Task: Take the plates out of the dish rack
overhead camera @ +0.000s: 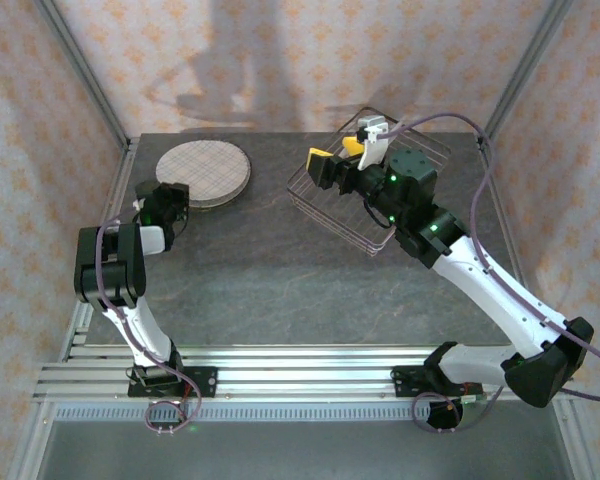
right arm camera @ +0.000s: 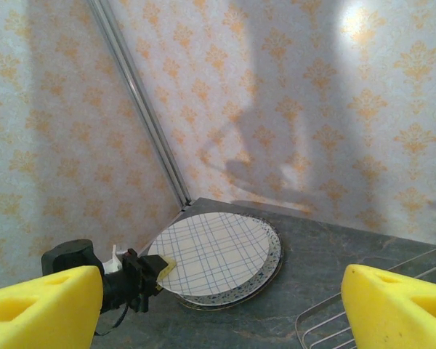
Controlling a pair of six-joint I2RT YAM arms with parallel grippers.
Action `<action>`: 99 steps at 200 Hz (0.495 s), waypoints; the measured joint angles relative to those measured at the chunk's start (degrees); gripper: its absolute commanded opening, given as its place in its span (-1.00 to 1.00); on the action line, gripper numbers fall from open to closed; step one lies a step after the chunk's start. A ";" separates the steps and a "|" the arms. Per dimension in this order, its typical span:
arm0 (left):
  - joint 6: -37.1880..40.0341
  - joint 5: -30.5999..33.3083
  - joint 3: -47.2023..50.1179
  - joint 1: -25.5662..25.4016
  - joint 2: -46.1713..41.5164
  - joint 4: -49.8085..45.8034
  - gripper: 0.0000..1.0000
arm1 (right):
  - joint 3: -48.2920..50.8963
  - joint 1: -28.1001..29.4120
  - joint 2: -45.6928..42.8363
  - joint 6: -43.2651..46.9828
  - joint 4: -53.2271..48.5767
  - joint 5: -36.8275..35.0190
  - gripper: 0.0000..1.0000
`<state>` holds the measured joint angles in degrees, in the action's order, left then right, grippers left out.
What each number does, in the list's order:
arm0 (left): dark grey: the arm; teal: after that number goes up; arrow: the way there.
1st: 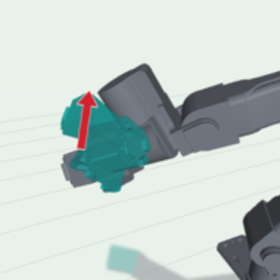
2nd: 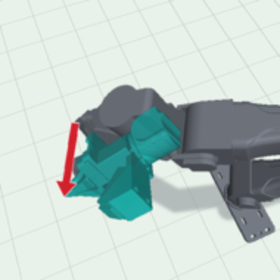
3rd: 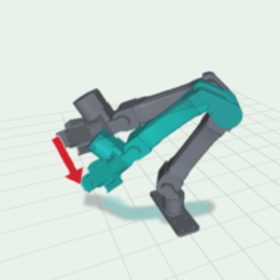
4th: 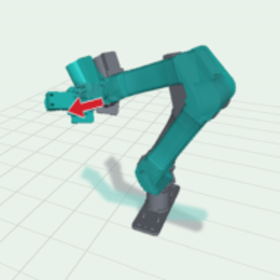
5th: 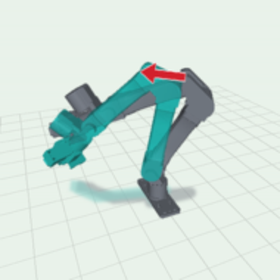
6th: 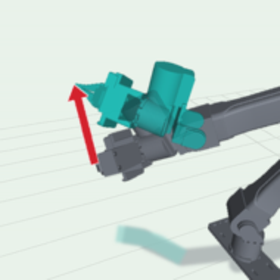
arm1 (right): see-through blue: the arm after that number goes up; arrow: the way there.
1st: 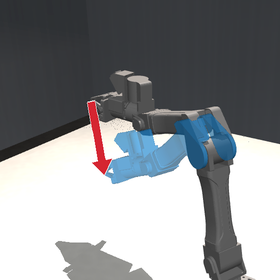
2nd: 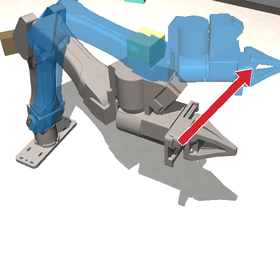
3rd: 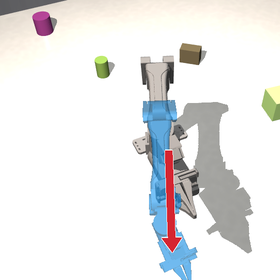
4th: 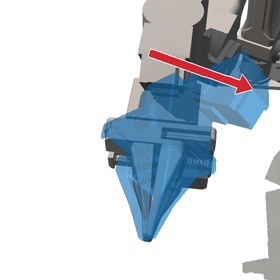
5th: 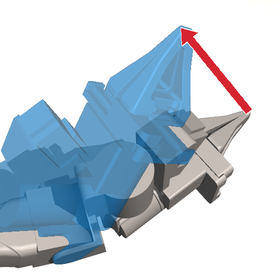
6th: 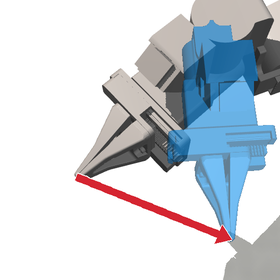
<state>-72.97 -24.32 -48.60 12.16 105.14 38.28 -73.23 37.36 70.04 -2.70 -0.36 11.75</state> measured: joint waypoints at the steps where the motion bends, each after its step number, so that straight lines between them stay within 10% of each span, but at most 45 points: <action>1: 0.02 0.00 -0.04 0.00 0.02 -0.02 -1.00 | -0.02 0.00 0.00 0.02 0.00 0.00 0.71; 99: 3.04 -2.03 -4.79 1.36 3.61 -3.41 -1.00 | -0.28 0.00 0.00 -0.02 -0.11 -0.02 0.71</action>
<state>-69.93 -26.35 -53.39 13.52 108.75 34.87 -73.52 37.36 70.04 -2.72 -0.47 11.73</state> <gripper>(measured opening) 0.069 0.853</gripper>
